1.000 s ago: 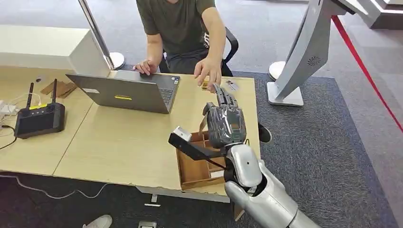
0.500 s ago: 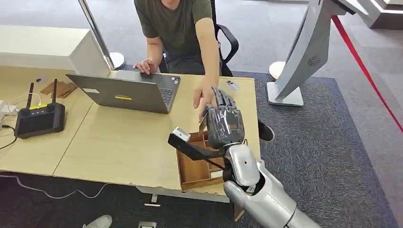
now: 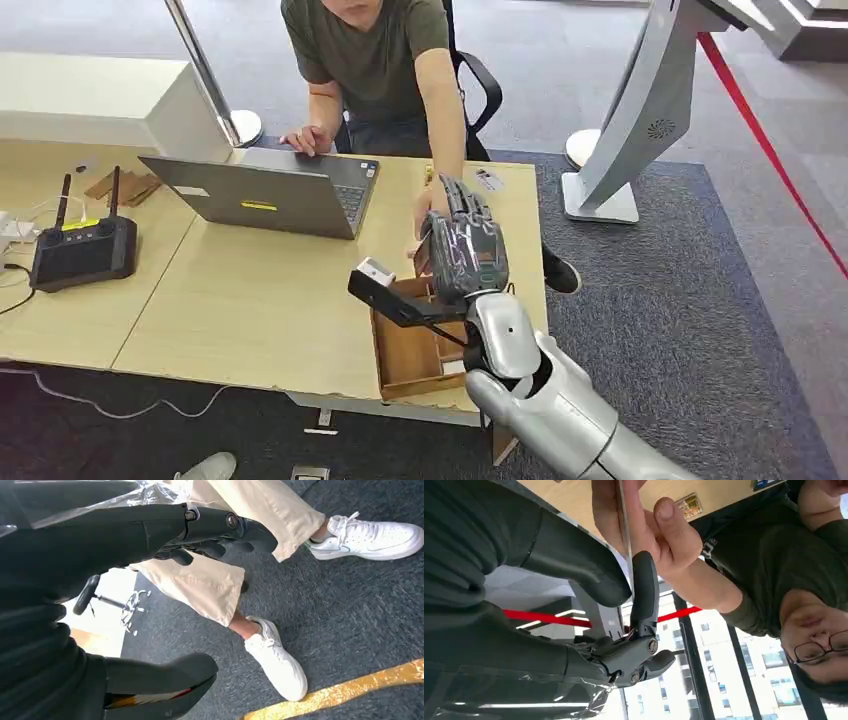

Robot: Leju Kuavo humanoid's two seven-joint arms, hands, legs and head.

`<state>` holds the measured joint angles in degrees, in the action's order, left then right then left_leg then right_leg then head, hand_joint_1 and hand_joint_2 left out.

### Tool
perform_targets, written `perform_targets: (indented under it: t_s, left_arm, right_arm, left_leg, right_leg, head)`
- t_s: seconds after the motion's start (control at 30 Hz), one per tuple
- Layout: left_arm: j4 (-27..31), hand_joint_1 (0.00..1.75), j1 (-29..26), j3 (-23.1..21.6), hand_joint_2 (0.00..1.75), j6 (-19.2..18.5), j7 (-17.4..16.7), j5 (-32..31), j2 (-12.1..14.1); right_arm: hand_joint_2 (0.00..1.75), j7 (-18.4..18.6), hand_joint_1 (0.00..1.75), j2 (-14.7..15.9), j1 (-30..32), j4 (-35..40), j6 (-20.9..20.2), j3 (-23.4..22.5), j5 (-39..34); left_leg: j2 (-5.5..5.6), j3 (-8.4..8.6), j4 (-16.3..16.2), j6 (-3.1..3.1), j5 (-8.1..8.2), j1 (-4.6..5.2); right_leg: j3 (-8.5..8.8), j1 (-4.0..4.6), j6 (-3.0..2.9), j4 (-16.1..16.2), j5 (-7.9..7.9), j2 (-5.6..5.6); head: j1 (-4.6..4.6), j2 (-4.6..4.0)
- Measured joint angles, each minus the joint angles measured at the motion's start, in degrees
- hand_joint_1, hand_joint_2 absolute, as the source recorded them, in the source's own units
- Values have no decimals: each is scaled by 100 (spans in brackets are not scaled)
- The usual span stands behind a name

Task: Pass the card to the sensor for recognition and then transmit it.

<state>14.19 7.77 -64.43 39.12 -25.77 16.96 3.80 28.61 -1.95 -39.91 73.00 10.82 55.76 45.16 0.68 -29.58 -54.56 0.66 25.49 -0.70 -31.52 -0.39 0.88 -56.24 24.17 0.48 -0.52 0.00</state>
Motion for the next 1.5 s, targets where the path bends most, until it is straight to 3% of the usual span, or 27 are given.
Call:
perform_targets:
  t_s: [0.1,0.13,0.2,1.1,1.3,1.43,1.5]
  left_arm:
    - [0,0,2,0,175,0,-4,11,0]
    - [0,0,2,0,175,0,-4,22,0]
    - [0,0,1,0,175,0,-4,42,0]
    - [-2,0,-41,0,175,0,11,85,0]
    - [-2,0,-82,0,175,50,7,83,0]
    - [-43,0,-154,59,175,96,105,17,0]
    - [-57,0,-200,128,175,96,53,-11,0]
  right_arm:
    - [175,0,175,-46,-29,-46,9,44,-26]
    - [175,0,154,-59,-35,-63,11,59,-33]
    - [175,-7,0,-92,-45,-94,24,94,-39]
    - [175,-35,0,-153,-82,-310,267,249,-144]
    - [175,-470,0,19,82,-308,1332,-9,-1156]
    - [175,-465,0,550,520,-267,2619,-512,-1469]
    - [175,-651,0,879,902,-262,2865,-937,-2105]
  left_leg:
    - [0,0,0,0,0,0]
    - [0,-1,0,0,0,0]
    - [0,-1,0,0,0,0]
    - [0,1,0,0,0,0]
    - [-2,4,0,0,0,1]
    - [1,14,-2,-3,3,2]
    - [9,19,-2,-10,8,2]
  right_leg:
    - [0,0,0,0,0,0]
    - [0,0,0,1,0,0]
    - [0,0,0,0,0,0]
    - [-1,0,0,1,0,0]
    - [-1,0,0,6,0,0]
    - [12,-1,2,20,0,-3]
    - [18,-1,4,28,1,-8]
  head:
    - [0,0]
    - [2,0]
    - [0,0]
    - [2,0]
    - [0,0]
    - [0,0]
    - [0,0]
